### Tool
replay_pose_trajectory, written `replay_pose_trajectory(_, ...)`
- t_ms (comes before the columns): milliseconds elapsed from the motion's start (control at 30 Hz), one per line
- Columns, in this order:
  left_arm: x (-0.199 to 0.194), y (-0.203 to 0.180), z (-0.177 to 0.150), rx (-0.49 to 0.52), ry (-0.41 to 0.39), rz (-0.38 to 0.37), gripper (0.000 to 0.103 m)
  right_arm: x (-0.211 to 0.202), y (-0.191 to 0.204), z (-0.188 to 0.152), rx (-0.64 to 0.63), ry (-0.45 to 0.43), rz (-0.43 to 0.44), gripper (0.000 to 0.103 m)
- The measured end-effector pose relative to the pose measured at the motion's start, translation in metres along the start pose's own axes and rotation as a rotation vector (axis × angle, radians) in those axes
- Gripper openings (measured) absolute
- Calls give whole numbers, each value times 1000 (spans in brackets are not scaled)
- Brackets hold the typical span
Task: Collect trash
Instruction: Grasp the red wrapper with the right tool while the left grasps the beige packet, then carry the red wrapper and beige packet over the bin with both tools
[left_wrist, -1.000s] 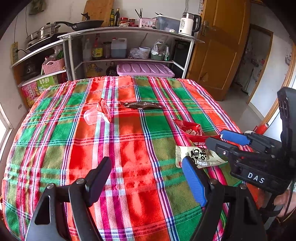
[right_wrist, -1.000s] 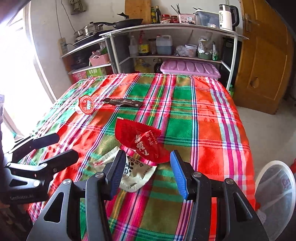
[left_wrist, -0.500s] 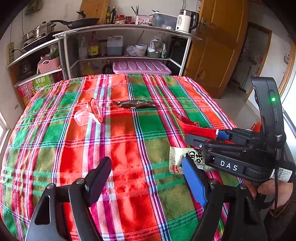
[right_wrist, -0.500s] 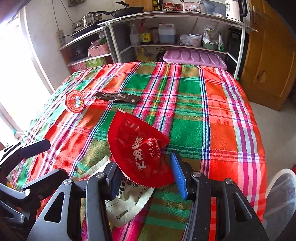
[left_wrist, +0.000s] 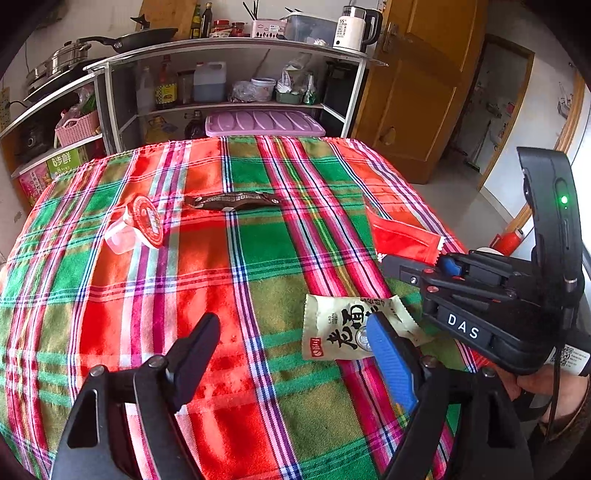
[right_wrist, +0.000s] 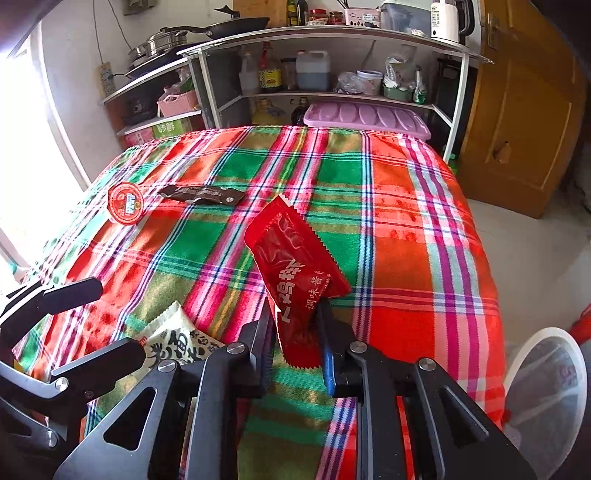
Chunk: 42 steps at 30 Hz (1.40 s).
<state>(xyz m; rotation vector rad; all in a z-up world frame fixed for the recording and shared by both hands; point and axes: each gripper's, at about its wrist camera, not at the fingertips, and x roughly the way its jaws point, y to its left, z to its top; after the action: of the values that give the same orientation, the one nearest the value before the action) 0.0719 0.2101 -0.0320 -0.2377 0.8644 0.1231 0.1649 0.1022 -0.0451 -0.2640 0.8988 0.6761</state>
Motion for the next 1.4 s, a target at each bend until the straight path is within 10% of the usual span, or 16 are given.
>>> replay_pose_trajectory(633,27,-27,0,80,32,43,85,-31,-23,-14,46,-55,-39,21)
replay_pose_trajectory(1400,18,-38,0,106,8,7,23,-45,-25,-23,52,-81,-38,20)
